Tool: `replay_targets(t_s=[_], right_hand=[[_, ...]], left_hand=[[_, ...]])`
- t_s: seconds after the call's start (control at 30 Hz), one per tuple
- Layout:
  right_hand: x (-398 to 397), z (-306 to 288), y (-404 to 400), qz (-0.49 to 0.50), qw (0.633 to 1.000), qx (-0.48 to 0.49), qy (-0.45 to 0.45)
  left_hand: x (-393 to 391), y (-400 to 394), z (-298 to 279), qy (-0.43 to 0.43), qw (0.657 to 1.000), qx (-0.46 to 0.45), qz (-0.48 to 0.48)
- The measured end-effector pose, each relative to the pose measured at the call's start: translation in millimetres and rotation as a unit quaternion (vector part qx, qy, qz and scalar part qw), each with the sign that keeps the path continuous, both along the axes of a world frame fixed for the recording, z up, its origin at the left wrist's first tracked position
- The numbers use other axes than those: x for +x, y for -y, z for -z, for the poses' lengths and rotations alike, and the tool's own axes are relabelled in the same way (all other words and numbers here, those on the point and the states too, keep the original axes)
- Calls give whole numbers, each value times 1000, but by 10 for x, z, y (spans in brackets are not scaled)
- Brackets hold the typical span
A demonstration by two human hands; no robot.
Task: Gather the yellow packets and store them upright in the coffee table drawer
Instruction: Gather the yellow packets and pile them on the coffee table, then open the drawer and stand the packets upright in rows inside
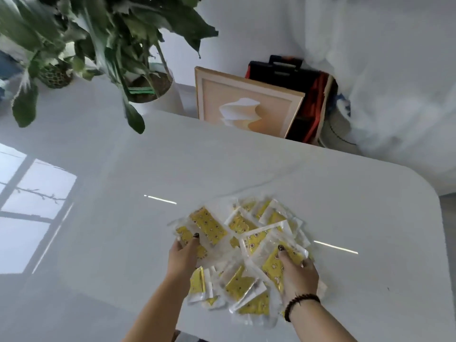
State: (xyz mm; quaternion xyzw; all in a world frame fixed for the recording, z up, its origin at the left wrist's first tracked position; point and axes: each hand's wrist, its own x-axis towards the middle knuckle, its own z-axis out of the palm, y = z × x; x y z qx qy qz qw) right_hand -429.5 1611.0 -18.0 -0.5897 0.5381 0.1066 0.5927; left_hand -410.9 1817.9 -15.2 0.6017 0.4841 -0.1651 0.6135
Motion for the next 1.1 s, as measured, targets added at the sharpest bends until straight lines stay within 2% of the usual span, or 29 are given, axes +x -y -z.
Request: replay_targets(t_s=[0.1, 0.3, 0.47, 0.6, 0.8, 1.1], right_hand=[[-8, 352, -142, 36, 999, -18, -27], [-222, 1132, -433, 132, 991, -11, -25], [-358, 1251, -587, 221, 973, -35, -53], [-496, 1221, -657, 198, 979, -20, -42], [-728, 1033, -610, 177, 983, 43, -6], [-1330, 793, -549, 104, 990, 80, 43]], left_hand=[[191, -108, 390, -10, 999, 7, 47], [459, -254, 892, -6, 991, -1, 133], [344, -305, 1083, -35, 981, -62, 182], [80, -310, 1066, -59, 967, -96, 226], [-254, -258, 905, -64, 964, -86, 242], [-850, -94, 584, -18, 963, -81, 257]])
